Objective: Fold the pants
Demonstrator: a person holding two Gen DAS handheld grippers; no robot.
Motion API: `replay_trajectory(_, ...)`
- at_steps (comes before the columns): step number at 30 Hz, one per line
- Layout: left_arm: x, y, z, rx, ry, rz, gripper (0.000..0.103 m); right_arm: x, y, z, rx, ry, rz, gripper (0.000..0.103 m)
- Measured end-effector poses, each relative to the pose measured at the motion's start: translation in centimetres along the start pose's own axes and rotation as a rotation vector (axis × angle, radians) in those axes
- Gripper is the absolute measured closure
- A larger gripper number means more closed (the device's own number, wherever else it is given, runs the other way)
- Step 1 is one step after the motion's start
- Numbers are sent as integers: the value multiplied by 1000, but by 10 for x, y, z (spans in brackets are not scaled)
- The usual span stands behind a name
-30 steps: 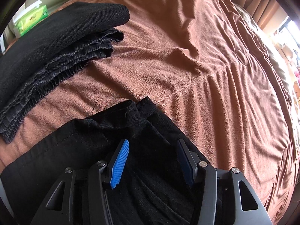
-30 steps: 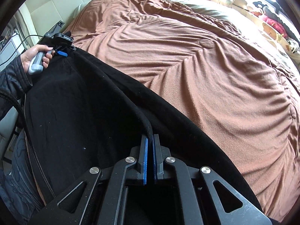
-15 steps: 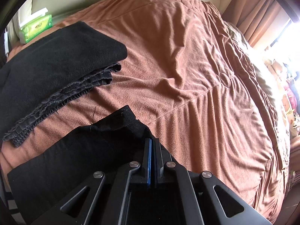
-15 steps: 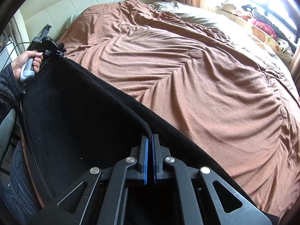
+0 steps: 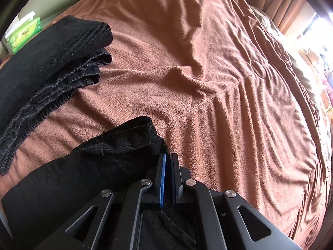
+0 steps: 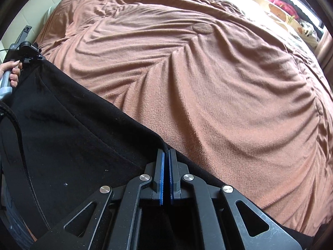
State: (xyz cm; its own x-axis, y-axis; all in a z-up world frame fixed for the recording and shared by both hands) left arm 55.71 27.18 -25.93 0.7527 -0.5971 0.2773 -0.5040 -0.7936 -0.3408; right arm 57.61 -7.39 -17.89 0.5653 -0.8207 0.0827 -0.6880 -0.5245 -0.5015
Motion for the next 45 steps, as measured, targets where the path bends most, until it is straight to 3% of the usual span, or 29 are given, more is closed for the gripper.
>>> replay_trajectory(1, 1, 0, -3, 4, 2, 13, 97, 2, 0, 2, -6, -5, 22, 101)
replay_trajectory(4, 1, 2, -13, -4, 19, 43, 79, 0, -3, -6, 4, -17, 65, 96)
replay_trajectory(6, -1, 3, -25, 6, 30, 57, 61, 2, -5, -19, 26, -27, 79, 95)
replay_trajectory(8, -3, 4, -38, 24, 47, 71, 56, 3, -2, -35, 54, -53, 106, 95)
replay_trajectory(13, -11, 13, -70, 43, 83, 112, 53, 23, 16, -72, 108, -53, 159, 95)
replay_trajectory(15, -14, 18, -81, 54, 90, 130, 47, 32, 29, -85, 120, -65, 201, 95)
replay_trajectory(23, -42, 43, -121, 68, 109, 179, 46, 56, 94, -130, 141, -67, 360, 95)
replay_trajectory(24, -46, 46, -125, 70, 108, 184, 42, 60, 103, -135, 143, -60, 389, 92)
replay_trajectory(26, -53, 53, -132, 81, 114, 196, 31, 68, 120, -146, 164, -46, 436, 61)
replay_trajectory(27, -57, 57, -136, 91, 112, 205, 22, 69, 127, -153, 179, -38, 448, 31)
replay_trajectory(28, -60, 60, -140, 102, 109, 213, 19, 72, 134, -158, 190, -29, 456, 10)
replay_trajectory(30, -67, 67, -147, 112, 113, 226, 16, 72, 147, -166, 195, -15, 473, 8)
replay_trajectory(45, -136, 106, -175, 88, 140, 181, 16, 90, 212, -193, 94, 180, 564, 8)
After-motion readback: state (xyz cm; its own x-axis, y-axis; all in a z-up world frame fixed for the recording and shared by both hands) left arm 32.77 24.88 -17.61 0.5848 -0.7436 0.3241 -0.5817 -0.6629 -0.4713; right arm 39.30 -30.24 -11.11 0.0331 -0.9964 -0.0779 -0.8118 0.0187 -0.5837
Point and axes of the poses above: each gripper's, at about its wrist camera, not at the fingertips, and z roughly the way its jaws point, x to its right, y to its underside, the point moved 7 cm from there along z, roughly the way its jaws point, and after that the axes turned 9 degrees about -z, right-handed, at the moved point
